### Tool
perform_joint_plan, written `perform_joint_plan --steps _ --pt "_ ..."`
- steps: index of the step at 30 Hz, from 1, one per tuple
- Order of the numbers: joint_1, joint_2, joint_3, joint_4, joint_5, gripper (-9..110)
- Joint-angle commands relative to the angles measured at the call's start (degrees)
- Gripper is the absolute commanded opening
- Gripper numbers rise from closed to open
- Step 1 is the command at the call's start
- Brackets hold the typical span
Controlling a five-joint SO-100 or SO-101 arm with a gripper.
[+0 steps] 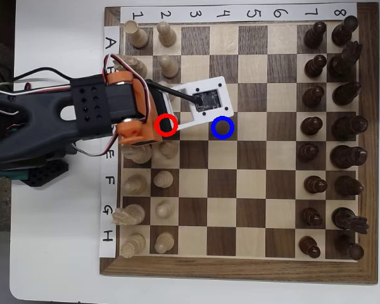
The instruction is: Move the piece to destination
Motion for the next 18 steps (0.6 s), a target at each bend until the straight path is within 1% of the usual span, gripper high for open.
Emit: perform_joint_plan --steps 1,10,18 --pt "0.26 0.35 -0.18 -0.26 -0.26 0" --pt "0.0 0.79 -1.49 1.14 -0.26 0" --pt "-0.09 1.05 -5.8 4.48 -0.18 0"
